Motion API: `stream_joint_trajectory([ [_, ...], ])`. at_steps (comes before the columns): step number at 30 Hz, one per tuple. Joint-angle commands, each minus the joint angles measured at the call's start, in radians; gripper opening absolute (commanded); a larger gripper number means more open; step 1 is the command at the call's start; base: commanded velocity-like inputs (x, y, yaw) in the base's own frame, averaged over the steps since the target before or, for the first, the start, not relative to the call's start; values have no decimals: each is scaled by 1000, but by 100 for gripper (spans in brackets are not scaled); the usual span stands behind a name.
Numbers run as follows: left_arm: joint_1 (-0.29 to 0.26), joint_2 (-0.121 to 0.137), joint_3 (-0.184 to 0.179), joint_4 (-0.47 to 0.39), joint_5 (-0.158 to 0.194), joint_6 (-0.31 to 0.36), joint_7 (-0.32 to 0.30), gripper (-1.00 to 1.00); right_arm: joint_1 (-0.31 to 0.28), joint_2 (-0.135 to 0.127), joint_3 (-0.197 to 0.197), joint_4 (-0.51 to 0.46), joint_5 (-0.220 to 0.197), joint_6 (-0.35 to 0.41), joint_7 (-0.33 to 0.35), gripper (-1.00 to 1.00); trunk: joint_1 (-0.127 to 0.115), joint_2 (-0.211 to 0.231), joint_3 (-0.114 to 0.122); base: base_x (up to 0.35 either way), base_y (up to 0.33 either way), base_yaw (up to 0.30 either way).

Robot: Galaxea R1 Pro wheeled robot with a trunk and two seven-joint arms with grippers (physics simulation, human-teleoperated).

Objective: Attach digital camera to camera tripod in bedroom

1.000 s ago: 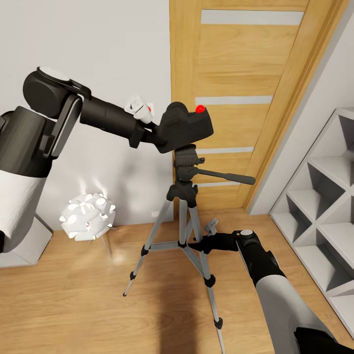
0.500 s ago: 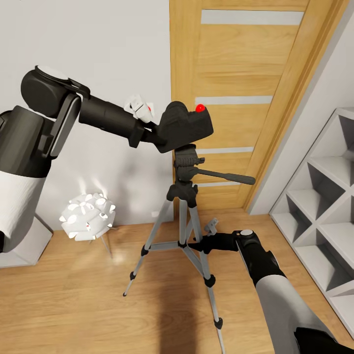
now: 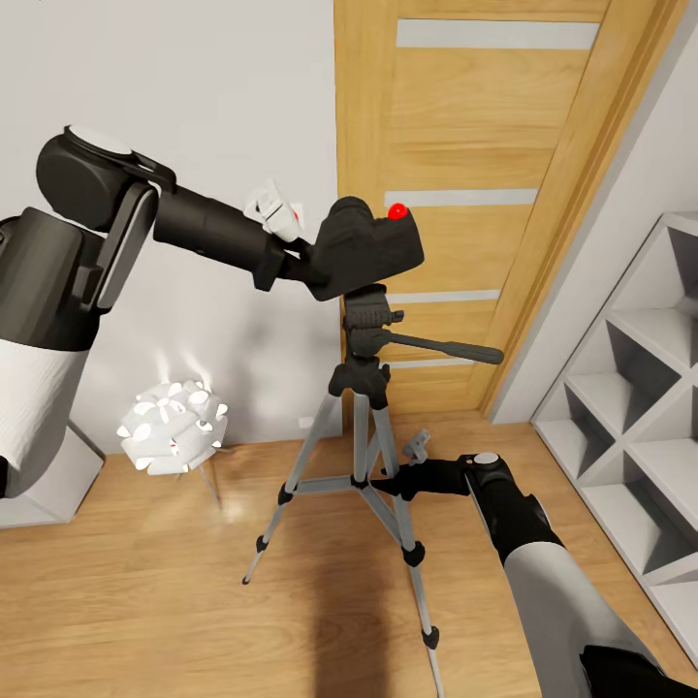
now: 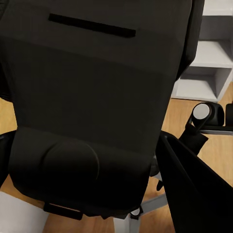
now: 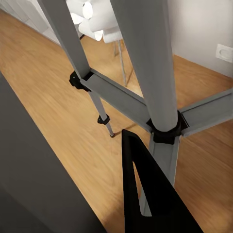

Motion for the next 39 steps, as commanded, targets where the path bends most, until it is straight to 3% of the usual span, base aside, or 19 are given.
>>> stream_joint_trajectory([
  [1, -2, 1, -3, 0, 7, 8, 2, -100, 0, 2, -6, 38, 15, 15, 10, -100, 1, -2, -2, 0, 0, 0],
  [17, -1, -1, -4, 2, 5, 9, 5, -100, 0, 2, -6, 38, 15, 15, 10, -100, 1, -2, -2, 0, 0, 0],
  [18, -1, -1, -3, 2, 5, 9, 5, 100, 0, 2, -6, 38, 15, 15, 10, -100, 1, -2, -2, 0, 0, 0],
  [39, -2, 0, 14, 2, 4, 9, 7, 100, 0, 2, -6, 38, 15, 12, 10, -100, 1, -2, -2, 0, 0, 0],
])
